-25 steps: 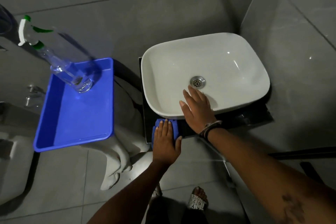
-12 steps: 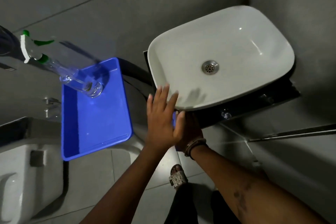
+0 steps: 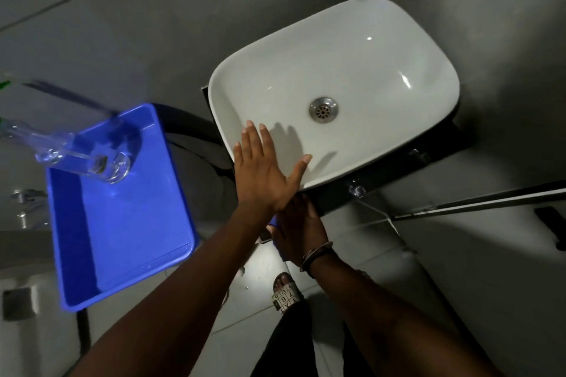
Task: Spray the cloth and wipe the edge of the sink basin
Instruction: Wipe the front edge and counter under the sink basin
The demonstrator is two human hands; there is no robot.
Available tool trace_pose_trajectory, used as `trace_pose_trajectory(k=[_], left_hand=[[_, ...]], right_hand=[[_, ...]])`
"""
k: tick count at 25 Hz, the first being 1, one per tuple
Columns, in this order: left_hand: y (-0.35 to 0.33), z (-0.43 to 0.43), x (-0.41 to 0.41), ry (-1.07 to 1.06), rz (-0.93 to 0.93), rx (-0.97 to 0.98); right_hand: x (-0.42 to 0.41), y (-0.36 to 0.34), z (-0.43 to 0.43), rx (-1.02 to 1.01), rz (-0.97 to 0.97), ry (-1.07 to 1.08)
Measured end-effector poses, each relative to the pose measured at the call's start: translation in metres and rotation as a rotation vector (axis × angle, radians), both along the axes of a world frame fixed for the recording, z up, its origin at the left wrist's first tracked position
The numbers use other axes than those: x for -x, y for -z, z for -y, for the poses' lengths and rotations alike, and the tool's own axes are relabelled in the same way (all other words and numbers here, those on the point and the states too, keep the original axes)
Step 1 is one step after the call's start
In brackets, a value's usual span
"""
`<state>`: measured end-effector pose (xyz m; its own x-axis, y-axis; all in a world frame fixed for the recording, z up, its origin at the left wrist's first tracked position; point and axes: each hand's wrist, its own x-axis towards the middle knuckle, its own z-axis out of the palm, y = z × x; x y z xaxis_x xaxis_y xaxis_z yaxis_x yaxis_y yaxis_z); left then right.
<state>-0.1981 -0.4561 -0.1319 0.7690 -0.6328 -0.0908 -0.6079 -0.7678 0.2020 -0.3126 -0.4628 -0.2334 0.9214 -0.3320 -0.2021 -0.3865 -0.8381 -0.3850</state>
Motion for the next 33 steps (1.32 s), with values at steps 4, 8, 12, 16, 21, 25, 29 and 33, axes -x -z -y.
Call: trace_pose_trajectory(k=[4, 8, 12, 16, 21, 25, 29, 33], left_hand=[[-0.004, -0.002, 0.001, -0.010, -0.012, -0.023], [-0.005, 0.002, 0.000, 0.006, -0.004, -0.079], [-0.002, 0.001, 0.000, -0.002, 0.039, -0.067], [-0.005, 0.002, 0.002, -0.002, 0.038, -0.067], [-0.007, 0.002, 0.003, -0.007, 0.046, -0.085], [-0.005, 0.002, 0.005, -0.002, 0.062, -0.070], [-0.007, 0.003, 0.005, 0.026, 0.062, -0.092], [-0.004, 0.004, 0.002, 0.032, 0.051, -0.058]], right_hand=[[0.033, 0.003, 0.032, 0.088, -0.018, 0.100], [0.068, 0.000, 0.113, 0.205, -0.081, 0.242], [0.077, -0.003, 0.169, 0.210, -0.124, 0.386], [0.084, -0.002, 0.219, 0.246, -0.154, 0.554], [0.087, -0.002, 0.279, 0.272, -0.189, 0.735], [0.080, -0.004, 0.278, 0.245, -0.179, 0.815], [0.052, -0.003, 0.206, 0.199, -0.099, 0.875], [0.011, -0.013, 0.087, 0.075, -0.078, 0.837]])
